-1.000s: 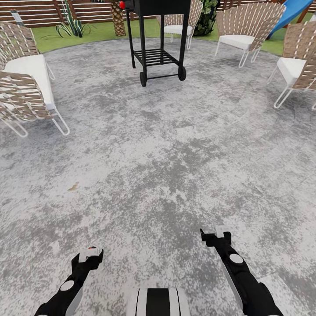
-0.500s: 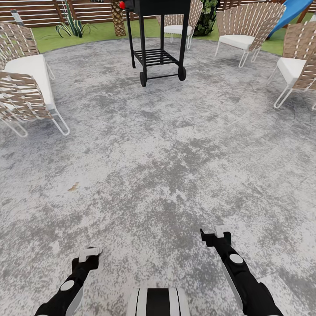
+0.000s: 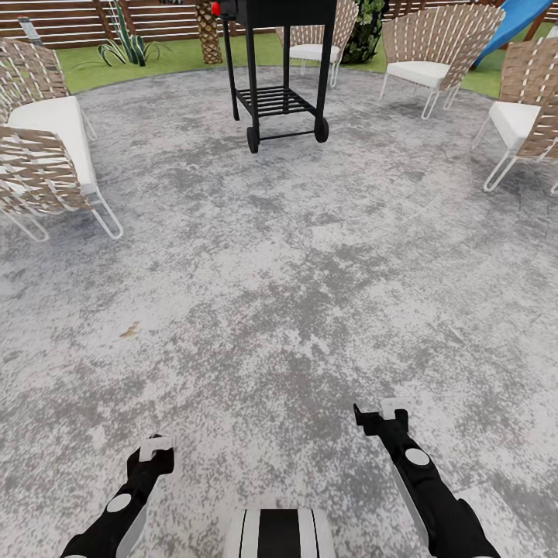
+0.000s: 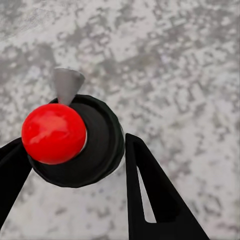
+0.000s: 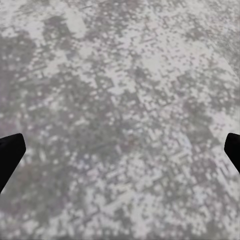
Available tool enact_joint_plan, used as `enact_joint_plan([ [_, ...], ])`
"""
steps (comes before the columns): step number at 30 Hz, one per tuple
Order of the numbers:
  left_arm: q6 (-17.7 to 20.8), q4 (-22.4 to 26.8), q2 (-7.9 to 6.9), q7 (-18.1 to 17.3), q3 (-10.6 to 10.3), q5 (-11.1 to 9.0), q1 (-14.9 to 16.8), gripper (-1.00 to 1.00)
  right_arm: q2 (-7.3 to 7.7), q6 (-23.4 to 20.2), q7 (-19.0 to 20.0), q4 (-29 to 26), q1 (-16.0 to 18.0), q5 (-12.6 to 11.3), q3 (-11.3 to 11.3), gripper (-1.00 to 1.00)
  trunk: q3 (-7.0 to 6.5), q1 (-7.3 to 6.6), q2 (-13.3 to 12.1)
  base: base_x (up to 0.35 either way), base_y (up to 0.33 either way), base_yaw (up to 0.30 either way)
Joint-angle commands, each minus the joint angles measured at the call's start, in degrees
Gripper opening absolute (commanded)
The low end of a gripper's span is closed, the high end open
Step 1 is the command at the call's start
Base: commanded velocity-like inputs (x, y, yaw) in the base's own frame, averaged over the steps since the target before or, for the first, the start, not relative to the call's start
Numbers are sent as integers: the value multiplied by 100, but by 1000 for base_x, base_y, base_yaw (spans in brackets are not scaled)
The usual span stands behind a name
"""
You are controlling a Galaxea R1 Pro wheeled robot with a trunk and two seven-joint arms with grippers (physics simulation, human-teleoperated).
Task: In the garden, pick up the pesticide atomizer on the floor and spray pesticide onto both trees until each tree trunk is fully covered.
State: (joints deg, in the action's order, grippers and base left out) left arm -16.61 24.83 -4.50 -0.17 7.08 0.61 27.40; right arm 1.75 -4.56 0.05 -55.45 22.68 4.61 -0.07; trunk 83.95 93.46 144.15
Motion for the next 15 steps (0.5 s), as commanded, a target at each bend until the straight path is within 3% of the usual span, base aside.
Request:
enact_joint_plan([
  [1,-18,-4,2,0,13,10,3,-100,0,-36,-2,-10,2,49,-1,100,3,-1,1,0,0,0],
  [15,-6,-31,2,0,4,1,3,-100,0,-22,0,-24,-1,48,2,100,-285,-34,-16,0,0,0],
])
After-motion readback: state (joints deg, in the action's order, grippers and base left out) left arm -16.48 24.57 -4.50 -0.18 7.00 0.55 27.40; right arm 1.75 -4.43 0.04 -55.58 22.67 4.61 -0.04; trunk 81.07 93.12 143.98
